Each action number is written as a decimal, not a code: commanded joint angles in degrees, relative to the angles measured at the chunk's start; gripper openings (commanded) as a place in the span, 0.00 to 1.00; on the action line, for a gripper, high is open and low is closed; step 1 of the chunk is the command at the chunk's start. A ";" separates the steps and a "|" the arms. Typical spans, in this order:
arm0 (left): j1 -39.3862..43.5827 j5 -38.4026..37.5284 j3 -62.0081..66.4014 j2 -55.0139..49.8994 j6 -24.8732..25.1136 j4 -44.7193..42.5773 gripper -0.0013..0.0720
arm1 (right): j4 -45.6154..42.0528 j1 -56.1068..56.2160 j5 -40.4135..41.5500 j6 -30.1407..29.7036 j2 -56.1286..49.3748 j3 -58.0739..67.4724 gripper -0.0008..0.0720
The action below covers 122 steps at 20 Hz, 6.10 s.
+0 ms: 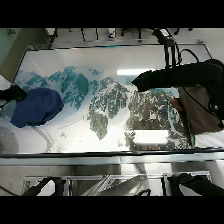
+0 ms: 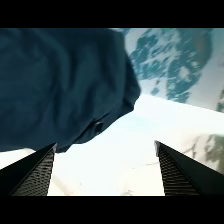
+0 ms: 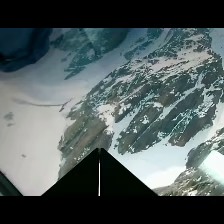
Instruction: Fold the shirts.
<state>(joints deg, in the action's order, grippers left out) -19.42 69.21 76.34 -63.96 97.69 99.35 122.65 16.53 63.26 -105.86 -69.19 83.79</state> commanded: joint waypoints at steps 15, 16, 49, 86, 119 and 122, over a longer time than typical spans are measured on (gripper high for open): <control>-15.87 -15.67 -7.74 -25.11 -3.21 9.14 0.98 | 0.55 -0.02 4.22 11.41 -9.40 -0.02 0.83; -15.54 -17.92 -7.74 -25.88 -3.21 9.07 0.98 | 0.55 -0.02 4.24 11.41 -9.40 -0.02 0.83; 45.05 -0.50 11.56 -27.02 -6.60 26.25 0.89 | -5.68 -17.66 11.76 12.48 5.31 -26.47 0.58; 23.87 -13.51 5.60 7.65 0.74 38.66 0.03 | 18.34 -17.77 -2.60 -0.81 18.53 -8.55 0.04; 21.70 -1.90 31.58 -51.60 1.68 37.22 0.98 | 5.66 -20.90 -12.70 0.66 -22.73 -7.17 0.63; 15.78 9.73 38.03 -49.48 -1.99 36.79 0.98 | 0.24 -25.88 -2.16 0.98 -21.07 -2.56 0.66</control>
<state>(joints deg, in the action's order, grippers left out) 0.84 68.10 107.92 -113.54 99.18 136.11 126.76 -5.93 53.80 -105.08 -90.67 77.97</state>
